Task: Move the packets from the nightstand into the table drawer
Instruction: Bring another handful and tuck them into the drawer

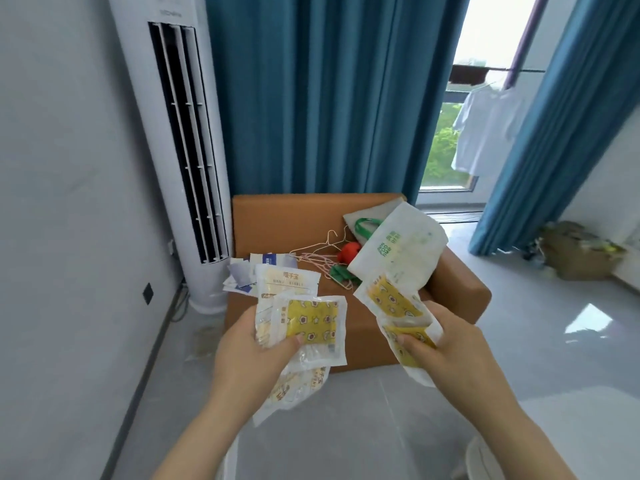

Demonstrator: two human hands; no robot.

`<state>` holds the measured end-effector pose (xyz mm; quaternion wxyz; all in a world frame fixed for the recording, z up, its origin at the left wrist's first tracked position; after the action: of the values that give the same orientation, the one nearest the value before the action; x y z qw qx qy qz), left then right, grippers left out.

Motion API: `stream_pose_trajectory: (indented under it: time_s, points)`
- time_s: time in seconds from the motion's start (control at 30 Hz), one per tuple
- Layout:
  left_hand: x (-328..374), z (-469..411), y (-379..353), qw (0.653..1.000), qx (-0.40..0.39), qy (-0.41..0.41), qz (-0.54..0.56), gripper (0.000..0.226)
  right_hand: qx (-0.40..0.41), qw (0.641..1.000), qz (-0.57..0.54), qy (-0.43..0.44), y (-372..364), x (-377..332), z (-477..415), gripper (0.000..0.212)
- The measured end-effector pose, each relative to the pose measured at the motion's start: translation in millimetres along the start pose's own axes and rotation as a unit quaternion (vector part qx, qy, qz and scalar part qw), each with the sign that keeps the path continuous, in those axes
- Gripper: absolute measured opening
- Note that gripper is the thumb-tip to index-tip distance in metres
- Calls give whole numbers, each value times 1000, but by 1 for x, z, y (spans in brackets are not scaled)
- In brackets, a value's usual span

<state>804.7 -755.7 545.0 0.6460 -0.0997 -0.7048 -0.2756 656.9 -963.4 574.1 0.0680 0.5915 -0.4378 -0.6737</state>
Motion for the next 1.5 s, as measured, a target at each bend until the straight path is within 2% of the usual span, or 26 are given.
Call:
stream_pose_trajectory:
  time_s: [0.2,0.53,0.83,1.13,1.27,1.5]
  points:
    - [8,-91,-82,995,-94,-34,-20,38,52,997,-5,-50,41,64,-53,21]
    - [43,-222,-246,983,-174,-51,-34,36,107,987,-4,-116,141,188,-144,14]
    - [46,-353,-356,966,-252,-44,-41,38,135,970,-13,-202,186,277,-243,10]
    - [52,-493,-470,927,-367,-39,-64,33,174,939,-10,-296,221,352,-336,7]
    - [57,-522,-533,904,-418,-32,-80,30,208,917,-35,-339,243,393,-345,4]
    - [69,-551,-660,876,-468,-21,-115,26,248,888,-72,-382,302,483,-355,14]
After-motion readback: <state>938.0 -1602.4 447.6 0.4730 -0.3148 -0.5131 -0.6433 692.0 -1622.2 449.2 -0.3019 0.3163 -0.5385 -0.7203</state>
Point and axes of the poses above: each hand's wrist, its own z-axis away from the middle knuckle, its own y-axis out of the back of the hand, x = y × z, the point moved 5 cm from there along -z, towards the middle knuckle, and after that the axes turned 9 degrees about -x, right-handed, at the moved point
